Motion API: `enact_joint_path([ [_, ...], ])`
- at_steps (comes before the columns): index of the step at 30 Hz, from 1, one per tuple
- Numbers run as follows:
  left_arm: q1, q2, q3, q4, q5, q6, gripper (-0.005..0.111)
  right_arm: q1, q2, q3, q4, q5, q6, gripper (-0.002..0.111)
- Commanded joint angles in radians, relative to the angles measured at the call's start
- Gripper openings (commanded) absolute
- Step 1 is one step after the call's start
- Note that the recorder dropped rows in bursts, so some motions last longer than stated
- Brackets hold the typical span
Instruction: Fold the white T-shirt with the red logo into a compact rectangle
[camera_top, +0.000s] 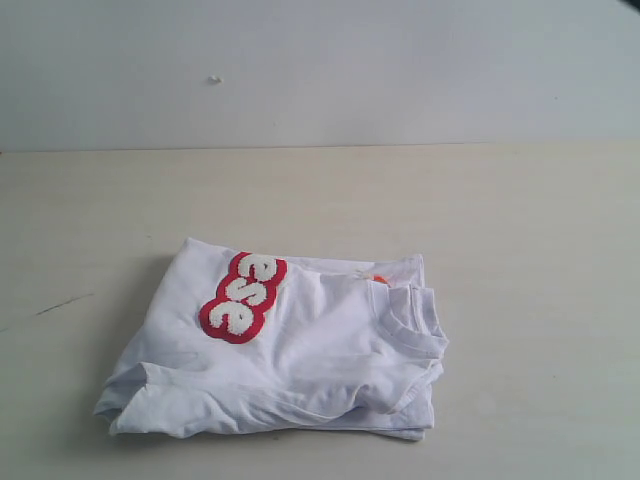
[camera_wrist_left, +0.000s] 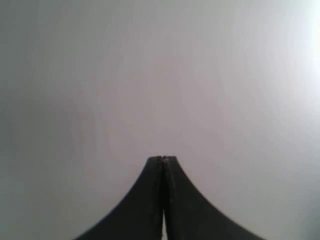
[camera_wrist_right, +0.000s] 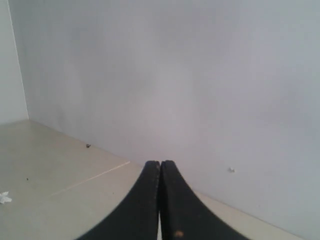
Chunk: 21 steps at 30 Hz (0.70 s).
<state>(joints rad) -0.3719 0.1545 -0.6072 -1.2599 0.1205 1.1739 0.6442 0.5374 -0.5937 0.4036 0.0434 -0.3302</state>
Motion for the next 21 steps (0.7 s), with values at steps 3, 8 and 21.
enact_joint_path([
  [3, 0.002, -0.042, 0.002, -0.004, 0.037, -0.003, 0.000, 0.002, -0.120, 0.008, 0.004, 0.059, -0.001, 0.000],
  [8, 0.002, -0.043, 0.002, -0.004, 0.050, -0.005, 0.000, 0.002, -0.167, 0.008, 0.004, 0.115, -0.001, 0.000],
  [21, 0.002, -0.043, 0.002, -0.004, 0.058, -0.002, 0.000, 0.002, -0.174, 0.008, 0.006, 0.219, 0.002, 0.000],
])
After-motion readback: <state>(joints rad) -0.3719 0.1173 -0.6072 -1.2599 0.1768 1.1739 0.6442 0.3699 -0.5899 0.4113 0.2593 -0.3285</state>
